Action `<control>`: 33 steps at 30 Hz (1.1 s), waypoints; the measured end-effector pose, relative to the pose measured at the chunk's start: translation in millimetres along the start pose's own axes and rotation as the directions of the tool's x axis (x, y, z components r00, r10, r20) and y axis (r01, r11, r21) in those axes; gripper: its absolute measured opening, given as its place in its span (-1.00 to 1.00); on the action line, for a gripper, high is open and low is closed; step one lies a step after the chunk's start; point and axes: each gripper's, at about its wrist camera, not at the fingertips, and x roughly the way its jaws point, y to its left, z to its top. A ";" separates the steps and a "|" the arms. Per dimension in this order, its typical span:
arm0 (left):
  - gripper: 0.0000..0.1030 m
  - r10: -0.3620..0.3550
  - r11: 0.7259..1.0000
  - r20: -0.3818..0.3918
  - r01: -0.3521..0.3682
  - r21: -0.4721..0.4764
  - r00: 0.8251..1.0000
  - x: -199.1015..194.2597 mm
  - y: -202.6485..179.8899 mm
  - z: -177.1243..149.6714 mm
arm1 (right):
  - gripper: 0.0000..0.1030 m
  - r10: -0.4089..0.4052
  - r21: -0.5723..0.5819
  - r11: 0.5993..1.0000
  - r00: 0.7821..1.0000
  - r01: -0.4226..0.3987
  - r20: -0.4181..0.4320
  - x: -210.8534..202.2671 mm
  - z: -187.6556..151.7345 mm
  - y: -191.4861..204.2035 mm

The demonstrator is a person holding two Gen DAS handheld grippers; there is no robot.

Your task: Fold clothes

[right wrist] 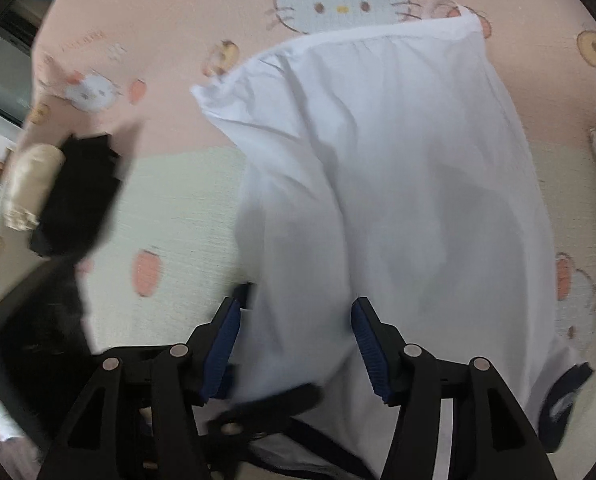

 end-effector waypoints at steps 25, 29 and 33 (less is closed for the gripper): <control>-0.19 0.027 0.969 -0.067 -0.043 -0.244 0.997 -37.2 70.2 5.3 | -0.17 -0.082 0.087 0.992 0.995 0.087 -0.056 3.5 -25.4 -47.5; -0.19 -0.024 0.962 -0.112 -0.007 -0.274 0.993 -19.1 71.4 0.1 | -0.16 -0.070 0.111 0.991 0.997 0.073 -0.034 0.1 -28.8 -51.6; -0.19 -0.005 0.971 -0.142 -0.029 -0.237 0.990 -9.4 64.7 -10.0 | -0.05 -0.023 0.169 0.985 1.000 0.025 -0.014 -7.5 -33.2 -57.0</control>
